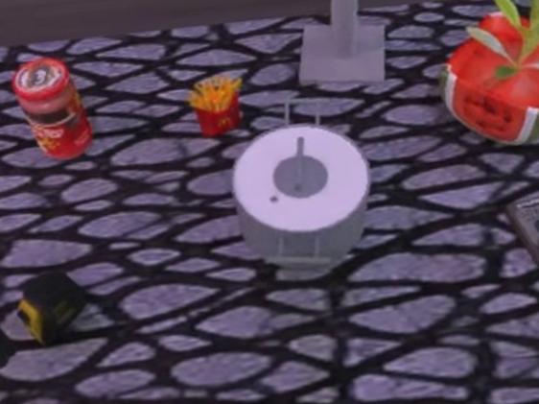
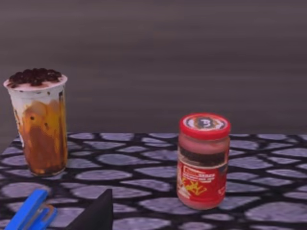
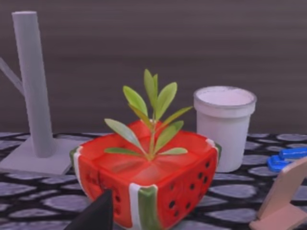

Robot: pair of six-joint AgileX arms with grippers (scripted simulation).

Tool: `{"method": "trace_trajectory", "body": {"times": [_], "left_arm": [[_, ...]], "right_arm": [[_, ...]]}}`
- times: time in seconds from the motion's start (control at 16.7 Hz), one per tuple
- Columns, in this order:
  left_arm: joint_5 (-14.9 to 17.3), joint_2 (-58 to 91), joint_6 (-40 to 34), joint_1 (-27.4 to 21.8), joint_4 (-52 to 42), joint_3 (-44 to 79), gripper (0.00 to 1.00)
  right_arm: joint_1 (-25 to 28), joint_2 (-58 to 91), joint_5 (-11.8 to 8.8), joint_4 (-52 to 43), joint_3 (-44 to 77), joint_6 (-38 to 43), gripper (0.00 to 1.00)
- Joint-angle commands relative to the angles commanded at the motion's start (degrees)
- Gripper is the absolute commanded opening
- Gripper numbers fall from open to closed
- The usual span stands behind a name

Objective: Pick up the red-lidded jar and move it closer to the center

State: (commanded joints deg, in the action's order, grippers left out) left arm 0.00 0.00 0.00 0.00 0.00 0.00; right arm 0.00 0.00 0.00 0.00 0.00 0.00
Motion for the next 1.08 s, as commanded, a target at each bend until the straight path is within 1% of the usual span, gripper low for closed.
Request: {"method": "trace_trajectory", "body": {"times": [0.24,0.36,0.48,0.72,1.08], "left_arm": [[0.6,1.5,0.1,0.2,0.6,0.8,1.0],[2.1,5.4,0.4,0.6,2.2,2.7,1.0],[4.5,11.3,0.9,1.2,4.7,5.6,1.0],[11.2,28.0,2.1,2.8,11.6,13.9,1.0],[24.1,59.7,4.4,6.0,24.8,29.6,1.0]], "right_arm": [[0.0,0.0,0.0,0.0,0.0,0.0,1.0],[0.0,0.0,0.0,0.0,0.0,0.0,1.0],[0.0,0.0,0.0,0.0,0.0,0.0,1.0],[0.0,0.0,0.0,0.0,0.0,0.0,1.0],[0.0,0.0,0.0,0.0,0.0,0.0,1.0]]}}
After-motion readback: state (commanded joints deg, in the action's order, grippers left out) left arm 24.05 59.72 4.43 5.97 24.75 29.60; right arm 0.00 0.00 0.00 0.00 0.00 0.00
